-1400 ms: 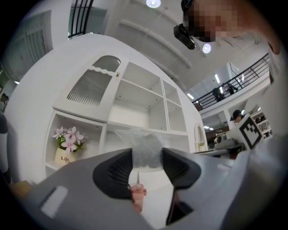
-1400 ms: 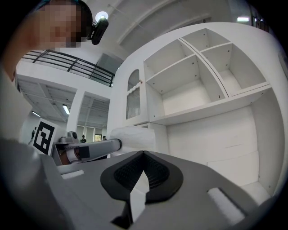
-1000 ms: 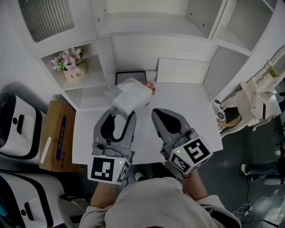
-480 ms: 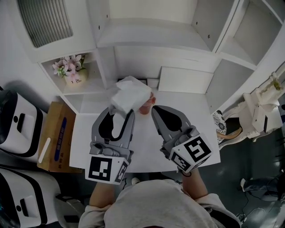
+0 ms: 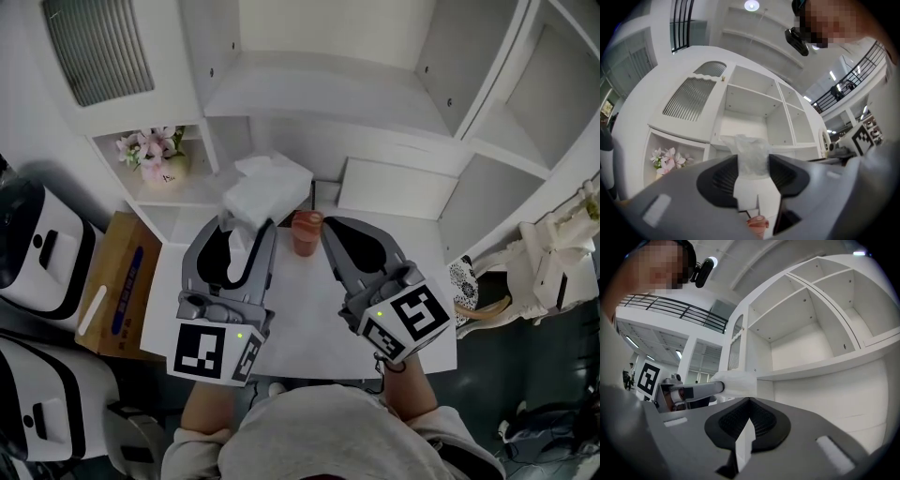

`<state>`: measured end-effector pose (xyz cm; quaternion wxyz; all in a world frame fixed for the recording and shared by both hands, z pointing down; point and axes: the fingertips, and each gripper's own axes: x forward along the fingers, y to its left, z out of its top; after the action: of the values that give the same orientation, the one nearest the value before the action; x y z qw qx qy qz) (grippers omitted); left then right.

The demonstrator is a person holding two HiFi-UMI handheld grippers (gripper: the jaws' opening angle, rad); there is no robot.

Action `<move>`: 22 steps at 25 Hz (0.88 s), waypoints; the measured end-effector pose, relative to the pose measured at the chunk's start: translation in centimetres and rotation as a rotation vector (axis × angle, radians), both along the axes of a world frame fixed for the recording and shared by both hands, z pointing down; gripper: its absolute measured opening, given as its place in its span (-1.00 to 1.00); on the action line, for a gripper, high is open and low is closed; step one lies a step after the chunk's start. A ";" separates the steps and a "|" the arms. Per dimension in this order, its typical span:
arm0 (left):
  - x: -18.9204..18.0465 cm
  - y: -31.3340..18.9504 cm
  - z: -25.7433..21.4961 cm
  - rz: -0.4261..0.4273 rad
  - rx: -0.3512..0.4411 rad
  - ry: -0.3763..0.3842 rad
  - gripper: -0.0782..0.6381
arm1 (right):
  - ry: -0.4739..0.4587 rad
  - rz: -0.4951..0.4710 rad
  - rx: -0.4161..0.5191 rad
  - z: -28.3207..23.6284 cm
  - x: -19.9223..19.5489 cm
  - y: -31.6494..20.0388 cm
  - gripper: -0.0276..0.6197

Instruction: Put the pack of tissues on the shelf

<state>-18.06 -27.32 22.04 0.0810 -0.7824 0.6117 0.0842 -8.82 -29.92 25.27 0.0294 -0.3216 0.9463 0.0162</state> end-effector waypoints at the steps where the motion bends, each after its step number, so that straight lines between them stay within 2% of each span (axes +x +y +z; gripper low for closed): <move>1: -0.1 -0.2 -0.5 -0.011 0.007 0.006 -0.25 | 0.000 -0.008 0.002 -0.2 0.0 -0.2 -0.91; 11: -0.1 -1.8 -5.2 -0.101 0.080 0.016 -0.24 | -0.009 -0.062 0.001 -1.1 1.2 -2.1 -0.91; 22: 0.4 -4.7 -8.2 -0.169 0.120 -0.024 -0.24 | -0.044 -0.097 -0.030 -0.7 2.4 -4.3 -0.91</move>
<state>-17.68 -31.98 13.86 0.1419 -0.7229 0.6681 0.1042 -6.40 -34.25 24.53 0.0459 -0.2761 0.9600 -0.0063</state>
